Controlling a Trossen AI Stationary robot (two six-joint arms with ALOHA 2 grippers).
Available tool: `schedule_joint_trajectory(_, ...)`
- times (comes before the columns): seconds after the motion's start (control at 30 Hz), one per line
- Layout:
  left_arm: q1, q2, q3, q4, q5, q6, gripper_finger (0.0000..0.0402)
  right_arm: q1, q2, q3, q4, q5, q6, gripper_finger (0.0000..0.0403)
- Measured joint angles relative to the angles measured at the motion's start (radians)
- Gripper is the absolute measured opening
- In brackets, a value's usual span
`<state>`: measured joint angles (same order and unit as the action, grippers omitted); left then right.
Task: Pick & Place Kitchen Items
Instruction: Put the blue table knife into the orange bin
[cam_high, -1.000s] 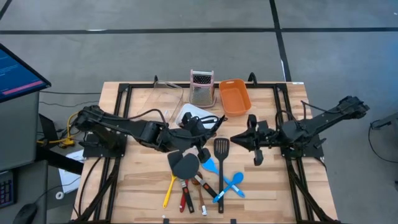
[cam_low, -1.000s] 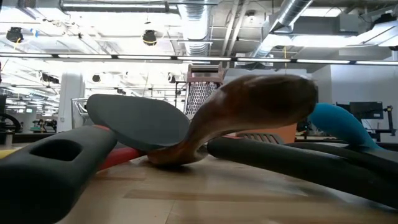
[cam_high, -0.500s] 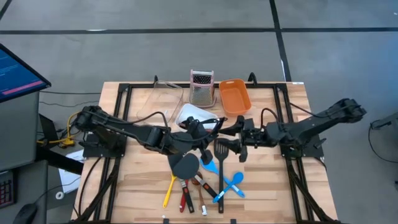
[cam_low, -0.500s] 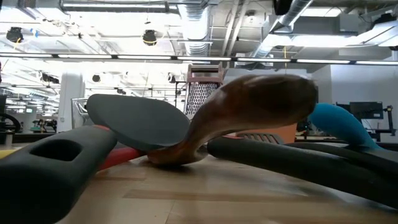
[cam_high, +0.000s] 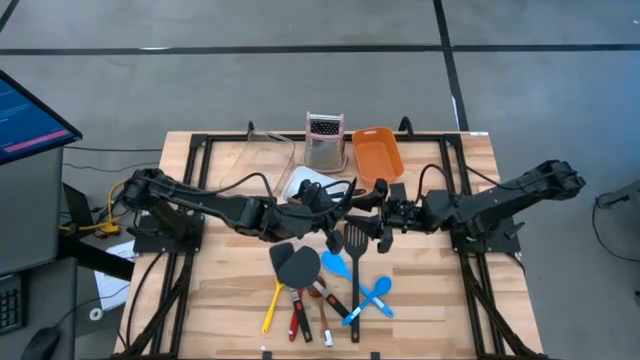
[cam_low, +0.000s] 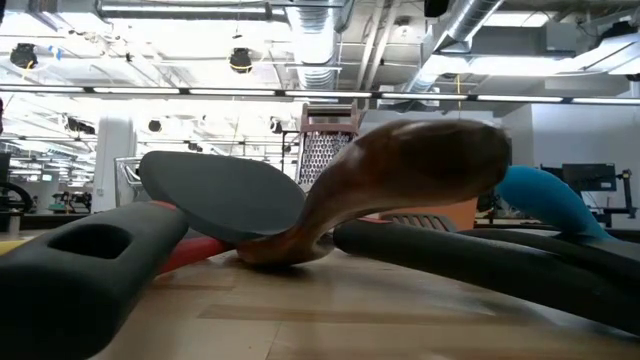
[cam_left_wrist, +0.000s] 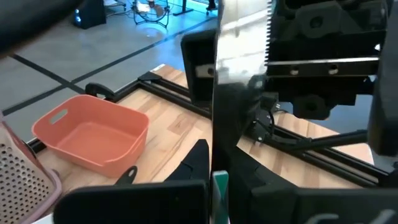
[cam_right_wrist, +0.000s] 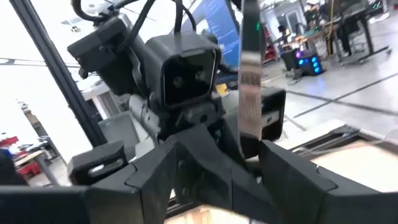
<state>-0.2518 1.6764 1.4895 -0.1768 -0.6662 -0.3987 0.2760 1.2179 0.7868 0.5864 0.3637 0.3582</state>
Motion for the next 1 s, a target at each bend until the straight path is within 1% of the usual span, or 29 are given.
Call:
schedule_joint_trajectory(0.23, 0.012, 0.000, 0.000, 0.000, 0.000, 0.009, 0.0001, -0.036, 0.000, 0.021, -0.006, 0.000, -0.025, 0.0189)
schedule_joint_trajectory(0.33, 0.012, 0.000, 0.000, 0.001, 0.000, 0.025, 0.0001, -0.053, 0.000, 0.022, -0.043, 0.000, -0.024, 0.0179)
schedule_joint_trajectory(0.47, 0.012, 0.000, 0.000, 0.004, 0.001, 0.027, 0.0001, -0.073, 0.000, 0.022, -0.085, 0.000, -0.008, 0.0174)
schedule_joint_trajectory(0.67, 0.012, 0.000, 0.000, 0.005, 0.000, 0.027, 0.0001, -0.095, 0.000, 0.022, -0.084, -0.001, -0.002, 0.0174)
schedule_joint_trajectory(0.77, 0.019, 0.000, 0.000, 0.007, 0.002, 0.027, 0.0001, -0.096, 0.000, 0.022, -0.080, -0.010, -0.002, 0.0167)
schedule_joint_trajectory(0.9, 0.032, 0.027, 0.002, 0.031, 0.021, 0.026, 0.0001, -0.096, 0.000, 0.022, -0.078, -0.023, -0.002, 0.0151)
schedule_joint_trajectory(1.0, 0.045, 0.056, 0.001, 0.078, 0.068, 0.027, 0.0001, -0.098, 0.000, 0.022, -0.082, -0.035, -0.026, 0.0139)
